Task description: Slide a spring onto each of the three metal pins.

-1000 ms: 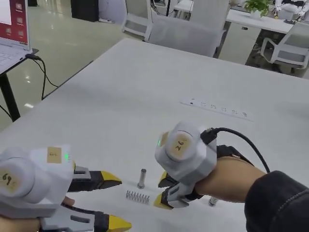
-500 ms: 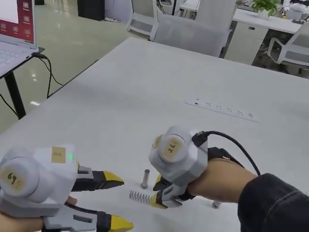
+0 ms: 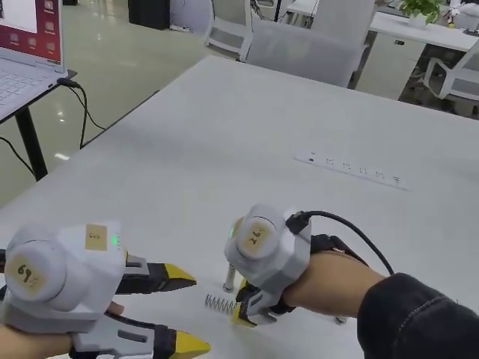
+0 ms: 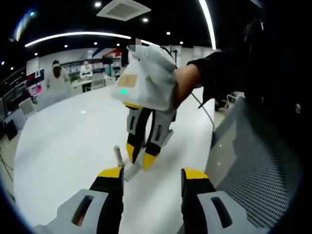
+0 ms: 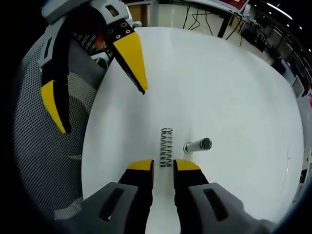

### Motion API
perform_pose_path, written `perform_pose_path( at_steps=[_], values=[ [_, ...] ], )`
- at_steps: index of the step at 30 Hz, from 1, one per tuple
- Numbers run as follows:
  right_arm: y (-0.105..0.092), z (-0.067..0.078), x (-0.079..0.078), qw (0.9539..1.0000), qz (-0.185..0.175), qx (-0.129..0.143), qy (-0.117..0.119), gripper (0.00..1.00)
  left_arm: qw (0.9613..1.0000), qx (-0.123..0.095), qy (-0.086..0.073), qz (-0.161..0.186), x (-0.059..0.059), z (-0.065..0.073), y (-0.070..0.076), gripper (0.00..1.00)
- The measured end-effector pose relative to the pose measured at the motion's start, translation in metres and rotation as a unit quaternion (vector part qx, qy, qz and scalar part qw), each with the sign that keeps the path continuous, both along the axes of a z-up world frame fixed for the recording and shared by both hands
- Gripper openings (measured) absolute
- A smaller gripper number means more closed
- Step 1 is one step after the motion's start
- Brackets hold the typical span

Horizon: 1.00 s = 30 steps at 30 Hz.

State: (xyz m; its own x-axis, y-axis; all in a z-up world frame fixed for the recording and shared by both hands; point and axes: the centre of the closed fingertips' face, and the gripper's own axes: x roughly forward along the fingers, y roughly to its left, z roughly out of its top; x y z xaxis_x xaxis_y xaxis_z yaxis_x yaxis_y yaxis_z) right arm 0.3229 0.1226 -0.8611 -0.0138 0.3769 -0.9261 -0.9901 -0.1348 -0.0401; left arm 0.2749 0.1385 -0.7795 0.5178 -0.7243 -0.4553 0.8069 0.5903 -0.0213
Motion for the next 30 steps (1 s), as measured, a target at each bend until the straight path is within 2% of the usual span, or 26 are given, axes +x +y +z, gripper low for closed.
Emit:
perform_pose_path(
  at_steps=[7, 16, 19, 25, 30],
  values=[
    [0.000, -0.007, 0.001, 0.9999, 0.005, -0.013, -0.007, 0.11, 1.0000, 0.002, 0.000, 0.000, 0.000, -0.001, 0.000, 0.41],
    [-0.001, -0.005, 0.001, 0.9999, -0.001, -0.010, -0.006, 0.08, 1.0000, 0.003, -0.001, 0.000, 0.001, 0.000, 0.000, 0.41],
    [-0.004, 0.000, -0.003, 1.0000, -0.005, -0.006, 0.001, 0.08, 1.0000, 0.003, -0.002, -0.001, 0.001, 0.000, 0.000, 0.40],
    [-0.009, 0.011, -0.006, 1.0000, -0.007, 0.001, -0.001, 0.08, 0.9999, 0.007, -0.001, -0.008, -0.001, -0.002, -0.002, 0.40],
    [-0.012, 0.022, -0.013, 0.9997, -0.018, 0.017, 0.009, 0.08, 0.9999, 0.009, -0.002, -0.012, -0.002, -0.002, -0.003, 0.39]
  ],
)
